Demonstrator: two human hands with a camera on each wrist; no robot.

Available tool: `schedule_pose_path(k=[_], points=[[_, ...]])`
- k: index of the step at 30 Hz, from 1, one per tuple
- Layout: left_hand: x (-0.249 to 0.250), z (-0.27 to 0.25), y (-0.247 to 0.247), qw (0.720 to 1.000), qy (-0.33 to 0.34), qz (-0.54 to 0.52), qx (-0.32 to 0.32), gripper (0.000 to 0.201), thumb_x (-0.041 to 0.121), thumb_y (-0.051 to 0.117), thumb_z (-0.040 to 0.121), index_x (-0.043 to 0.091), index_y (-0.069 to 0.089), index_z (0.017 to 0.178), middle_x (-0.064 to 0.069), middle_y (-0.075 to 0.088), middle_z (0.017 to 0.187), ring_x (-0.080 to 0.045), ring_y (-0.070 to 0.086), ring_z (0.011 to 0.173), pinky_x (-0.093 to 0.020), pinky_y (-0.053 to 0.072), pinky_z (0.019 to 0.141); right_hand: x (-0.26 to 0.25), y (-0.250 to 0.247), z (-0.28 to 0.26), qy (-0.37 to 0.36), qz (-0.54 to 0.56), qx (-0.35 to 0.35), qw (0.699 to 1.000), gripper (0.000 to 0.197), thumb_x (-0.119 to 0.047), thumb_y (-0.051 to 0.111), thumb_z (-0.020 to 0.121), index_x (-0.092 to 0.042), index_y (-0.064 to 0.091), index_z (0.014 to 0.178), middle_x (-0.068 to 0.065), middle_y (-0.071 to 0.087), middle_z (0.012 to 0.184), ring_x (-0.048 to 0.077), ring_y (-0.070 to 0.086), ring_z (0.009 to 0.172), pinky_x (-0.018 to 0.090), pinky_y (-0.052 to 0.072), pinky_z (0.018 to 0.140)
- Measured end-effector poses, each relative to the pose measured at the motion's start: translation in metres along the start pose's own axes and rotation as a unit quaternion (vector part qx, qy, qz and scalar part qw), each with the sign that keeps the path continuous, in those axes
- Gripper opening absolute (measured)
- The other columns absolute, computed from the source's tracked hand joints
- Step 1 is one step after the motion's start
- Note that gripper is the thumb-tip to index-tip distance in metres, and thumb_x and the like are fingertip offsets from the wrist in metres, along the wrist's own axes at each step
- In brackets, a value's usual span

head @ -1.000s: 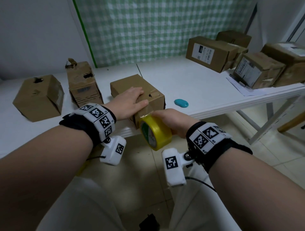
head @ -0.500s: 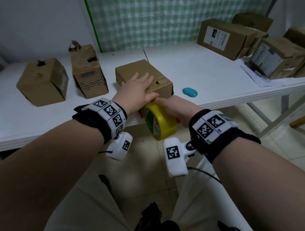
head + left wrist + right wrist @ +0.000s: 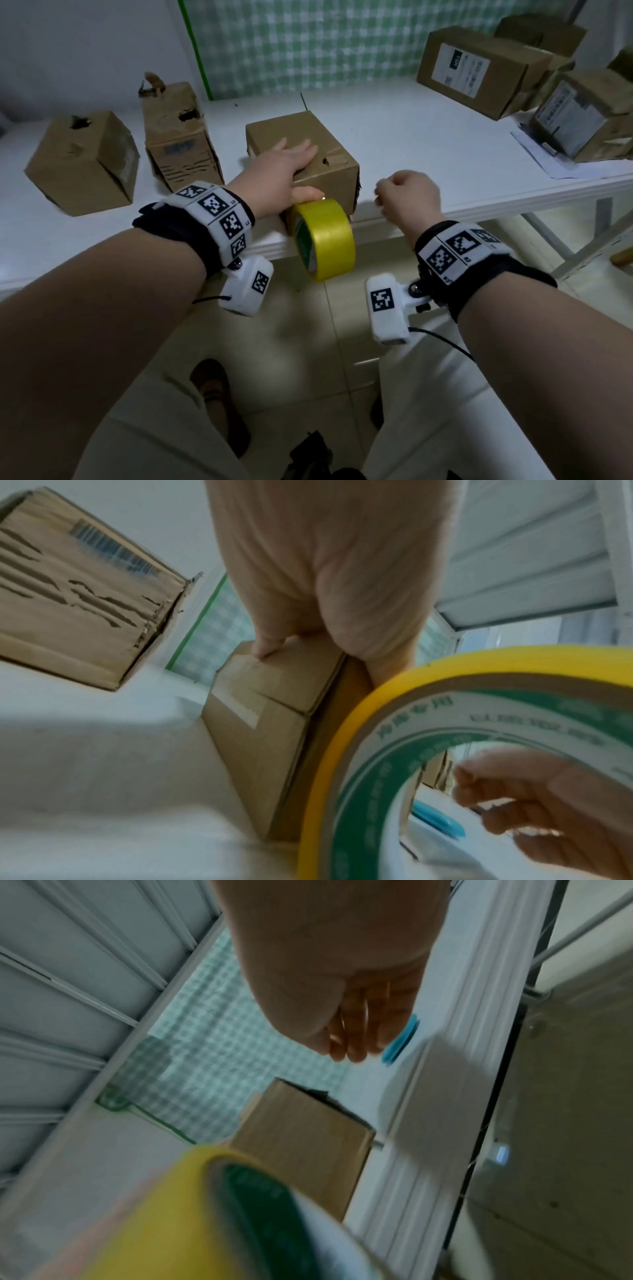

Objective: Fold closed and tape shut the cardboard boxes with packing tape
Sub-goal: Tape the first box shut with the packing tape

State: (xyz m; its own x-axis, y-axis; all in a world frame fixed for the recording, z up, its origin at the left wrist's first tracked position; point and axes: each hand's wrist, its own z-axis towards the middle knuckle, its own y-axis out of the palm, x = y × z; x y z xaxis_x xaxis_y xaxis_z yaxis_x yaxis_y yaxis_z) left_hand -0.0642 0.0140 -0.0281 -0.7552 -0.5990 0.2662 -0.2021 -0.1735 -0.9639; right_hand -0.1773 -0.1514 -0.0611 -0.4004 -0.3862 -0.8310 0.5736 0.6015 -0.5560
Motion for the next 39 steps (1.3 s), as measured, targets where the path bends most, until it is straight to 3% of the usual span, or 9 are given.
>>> schedule_pose_path(k=[3, 6, 12, 16, 20, 23, 25, 29, 39], points=[[-0.01, 0.01, -0.005, 0.999, 0.004, -0.032, -0.023, 0.082, 0.044, 0.062, 0.083, 0.022, 0.019, 0.15, 0.007, 0.011, 0.158, -0.022, 0.002, 0.146, -0.041, 0.01, 0.118, 0.013, -0.002, 0.025, -0.039, -0.116, 0.041, 0.992, 0.028, -0.019, 0.047, 0.089, -0.017, 0.066, 0.11, 0.005, 0.064, 0.115, 0.023, 0.055, 0.104, 0.025, 0.04, 0.079], [-0.017, 0.018, -0.007, 0.998, 0.01, -0.053, -0.017, 0.083, 0.043, 0.067, 0.08, 0.023, 0.025, 0.149, 0.006, 0.017, 0.157, -0.02, 0.007, 0.146, -0.038, 0.01, 0.118, 0.025, 0.004, 0.044, -0.047, -0.249, -0.024, 0.967, 0.038, -0.022, 0.038, 0.096, -0.02, 0.053, 0.13, 0.01, 0.046, 0.14, 0.033, 0.037, 0.129, 0.038, 0.037, 0.097], [-0.023, 0.016, -0.005, 0.989, -0.008, -0.094, 0.11, 0.07, 0.043, 0.077, 0.07, 0.02, 0.054, 0.132, -0.001, 0.046, 0.142, -0.017, 0.037, 0.133, -0.022, 0.022, 0.107, 0.033, 0.015, 0.055, -0.114, -0.336, -0.004, 0.935, 0.033, -0.003, 0.04, 0.09, -0.012, 0.064, 0.112, 0.017, 0.064, 0.104, 0.035, 0.052, 0.104, 0.03, 0.036, 0.069], [-0.022, 0.002, -0.005, 0.98, -0.068, -0.125, 0.137, 0.062, 0.041, 0.077, 0.071, 0.025, 0.057, 0.127, -0.003, 0.044, 0.12, -0.021, 0.04, 0.119, -0.023, 0.029, 0.098, 0.03, 0.014, 0.05, -0.107, -0.227, -0.005, 0.968, 0.039, -0.002, 0.036, 0.091, -0.011, 0.059, 0.122, 0.019, 0.062, 0.113, 0.036, 0.056, 0.104, 0.032, 0.044, 0.08], [-0.019, -0.013, -0.005, 0.975, -0.124, -0.13, 0.129, 0.054, 0.042, 0.077, 0.072, 0.018, 0.05, 0.112, 0.005, 0.047, 0.094, -0.013, 0.047, 0.084, -0.025, 0.034, 0.067, 0.023, 0.013, 0.04, -0.071, -0.082, 0.028, 0.994, 0.038, 0.002, 0.036, 0.091, -0.009, 0.064, 0.114, 0.011, 0.063, 0.115, 0.022, 0.057, 0.105, 0.011, 0.036, 0.08], [-0.017, -0.02, 0.0, 0.976, -0.128, -0.136, 0.111, 0.048, 0.045, 0.072, 0.076, 0.016, 0.042, 0.098, 0.007, 0.051, 0.08, -0.009, 0.048, 0.07, -0.025, 0.029, 0.052, 0.009, 0.015, 0.033, -0.063, 0.013, 0.069, 0.996, 0.026, -0.007, 0.043, 0.093, -0.013, 0.068, 0.1, 0.002, 0.063, 0.097, 0.022, 0.062, 0.1, 0.028, 0.048, 0.091], [-0.015, -0.023, 0.004, 0.975, -0.126, -0.146, 0.11, 0.047, 0.045, 0.07, 0.079, 0.016, 0.04, 0.1, 0.005, 0.054, 0.082, -0.014, 0.052, 0.074, -0.025, 0.03, 0.051, -0.002, 0.015, 0.027, -0.078, 0.057, 0.08, 0.992, 0.02, -0.013, 0.048, 0.093, -0.014, 0.068, 0.096, -0.003, 0.061, 0.09, 0.02, 0.063, 0.092, 0.037, 0.056, 0.081], [-0.011, -0.027, 0.007, 0.961, -0.136, -0.189, 0.147, 0.046, 0.04, 0.07, 0.08, 0.017, 0.038, 0.103, -0.004, 0.062, 0.085, -0.02, 0.06, 0.074, -0.025, 0.037, 0.052, -0.024, 0.009, 0.017, -0.1, 0.197, 0.068, 0.973, 0.012, -0.01, 0.056, 0.092, -0.01, 0.064, 0.1, 0.003, 0.061, 0.099, 0.012, 0.064, 0.085, 0.018, 0.055, 0.058], [-0.002, -0.036, 0.016, 0.912, -0.241, -0.331, -0.032, 0.057, 0.052, 0.044, 0.094, 0.002, 0.061, 0.072, -0.013, 0.068, 0.058, -0.026, 0.067, 0.055, -0.033, 0.056, 0.061, -0.058, 0.01, -0.011, -0.174, 0.183, -0.241, 0.937, 0.028, -0.001, 0.051, 0.095, -0.002, 0.056, 0.122, -0.001, 0.055, 0.103, 0.012, 0.06, 0.093, 0.023, 0.057, 0.076]])
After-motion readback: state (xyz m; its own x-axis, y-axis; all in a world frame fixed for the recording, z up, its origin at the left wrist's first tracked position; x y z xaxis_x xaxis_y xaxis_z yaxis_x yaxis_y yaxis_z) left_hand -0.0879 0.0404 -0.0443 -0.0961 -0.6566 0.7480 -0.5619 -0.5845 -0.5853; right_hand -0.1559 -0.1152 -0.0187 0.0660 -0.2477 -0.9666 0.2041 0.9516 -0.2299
